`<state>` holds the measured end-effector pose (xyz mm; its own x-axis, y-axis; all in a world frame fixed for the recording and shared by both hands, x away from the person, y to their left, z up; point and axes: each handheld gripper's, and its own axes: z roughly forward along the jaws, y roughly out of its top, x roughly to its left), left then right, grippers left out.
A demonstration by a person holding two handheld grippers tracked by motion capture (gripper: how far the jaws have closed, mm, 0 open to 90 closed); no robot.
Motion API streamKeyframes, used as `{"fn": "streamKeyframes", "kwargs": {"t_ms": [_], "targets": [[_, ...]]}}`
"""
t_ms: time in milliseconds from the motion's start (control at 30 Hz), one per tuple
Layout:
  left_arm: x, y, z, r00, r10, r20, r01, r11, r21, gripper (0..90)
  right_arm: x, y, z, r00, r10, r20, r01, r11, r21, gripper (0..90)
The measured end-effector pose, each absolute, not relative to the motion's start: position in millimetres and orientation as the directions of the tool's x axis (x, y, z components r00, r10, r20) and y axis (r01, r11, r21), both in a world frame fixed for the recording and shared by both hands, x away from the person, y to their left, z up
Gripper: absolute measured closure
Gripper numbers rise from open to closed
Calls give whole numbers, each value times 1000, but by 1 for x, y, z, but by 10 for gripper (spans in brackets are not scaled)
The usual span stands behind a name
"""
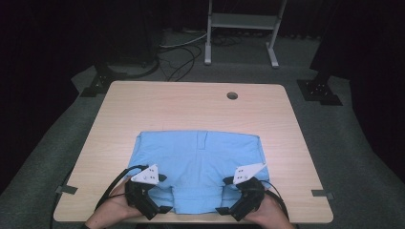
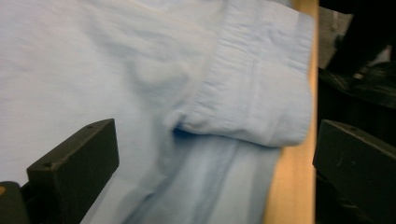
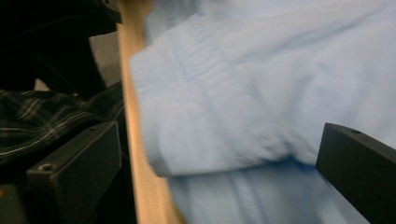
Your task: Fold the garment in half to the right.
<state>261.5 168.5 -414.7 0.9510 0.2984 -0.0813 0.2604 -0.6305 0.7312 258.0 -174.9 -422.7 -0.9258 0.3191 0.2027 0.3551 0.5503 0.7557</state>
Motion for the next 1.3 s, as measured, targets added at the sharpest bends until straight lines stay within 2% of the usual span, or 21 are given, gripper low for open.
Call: {"fn": "streamKeyframes", "kwargs": {"t_ms": [200, 333, 500, 567, 667, 867, 1000, 1300], "targets": [[277, 190, -406, 924, 379, -52, 288, -601, 746, 0, 276, -210, -415, -881, 446, 157, 394, 511, 764, 0], [292, 211, -402, 877, 480, -20, 326, -565, 758, 0, 290, -233, -412, -828, 550, 107, 432, 504, 748, 0], [323, 226, -404, 822, 570, -9, 385, -543, 746, 0, 310, -246, -416, -777, 624, 76, 469, 494, 732, 0], [333, 225, -407, 814, 580, -11, 398, -544, 739, 0, 317, -244, -420, -770, 635, 69, 478, 502, 721, 0], [344, 219, -414, 807, 590, 35, 409, -600, 688, 0, 326, -241, -427, -766, 640, 62, 491, 520, 699, 0], [348, 208, -432, 822, 568, 43, 418, -653, 631, 0, 335, -236, -439, -770, 635, 57, 499, 545, 674, 0], [348, 210, -435, 824, 567, 29, 420, -643, 640, 0, 332, -230, -442, -774, 633, -20, 464, 589, 661, 0], [328, 212, -434, 832, 553, 34, 414, -661, 625, 0, 321, -229, -442, -773, 634, -18, 467, 589, 659, 0]]}}
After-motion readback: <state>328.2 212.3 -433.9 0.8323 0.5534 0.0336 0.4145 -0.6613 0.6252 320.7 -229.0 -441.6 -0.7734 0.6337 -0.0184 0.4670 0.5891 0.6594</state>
